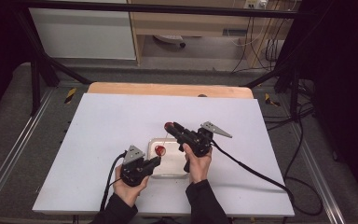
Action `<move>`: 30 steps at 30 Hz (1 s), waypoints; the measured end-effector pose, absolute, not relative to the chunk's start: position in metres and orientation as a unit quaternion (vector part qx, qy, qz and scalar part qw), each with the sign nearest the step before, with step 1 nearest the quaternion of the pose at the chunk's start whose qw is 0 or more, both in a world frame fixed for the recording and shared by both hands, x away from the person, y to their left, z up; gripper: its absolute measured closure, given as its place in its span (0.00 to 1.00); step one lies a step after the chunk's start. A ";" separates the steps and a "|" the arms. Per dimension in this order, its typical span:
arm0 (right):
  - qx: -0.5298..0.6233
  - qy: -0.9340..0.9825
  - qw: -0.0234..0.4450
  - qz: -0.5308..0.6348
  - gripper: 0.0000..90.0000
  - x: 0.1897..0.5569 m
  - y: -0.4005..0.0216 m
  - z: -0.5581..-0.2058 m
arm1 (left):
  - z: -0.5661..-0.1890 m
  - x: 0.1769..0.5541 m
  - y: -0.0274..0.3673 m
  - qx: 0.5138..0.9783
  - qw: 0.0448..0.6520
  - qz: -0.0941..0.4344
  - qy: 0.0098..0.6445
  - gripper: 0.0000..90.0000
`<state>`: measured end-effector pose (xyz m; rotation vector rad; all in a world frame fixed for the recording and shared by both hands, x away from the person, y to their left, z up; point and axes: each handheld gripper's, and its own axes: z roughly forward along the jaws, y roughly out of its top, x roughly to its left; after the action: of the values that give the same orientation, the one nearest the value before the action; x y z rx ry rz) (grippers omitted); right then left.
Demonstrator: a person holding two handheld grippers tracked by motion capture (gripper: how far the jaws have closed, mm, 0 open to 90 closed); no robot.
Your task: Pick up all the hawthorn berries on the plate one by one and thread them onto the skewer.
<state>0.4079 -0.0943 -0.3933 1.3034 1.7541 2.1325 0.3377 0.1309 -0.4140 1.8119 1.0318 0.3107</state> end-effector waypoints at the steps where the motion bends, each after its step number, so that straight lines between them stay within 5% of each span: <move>1: 0.427 0.572 0.042 0.699 0.70 0.407 -0.094 -0.393 | -0.414 0.338 0.131 0.746 0.495 0.129 0.426 0.98; 30: 0.443 0.547 0.021 0.710 0.70 0.406 -0.092 -0.393 | -0.415 0.328 0.125 0.728 0.508 0.143 0.437 0.98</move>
<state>0.4064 -0.0925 -0.3932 1.3740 1.6951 2.2022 0.3283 0.1251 -0.4147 1.7540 1.0534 0.3442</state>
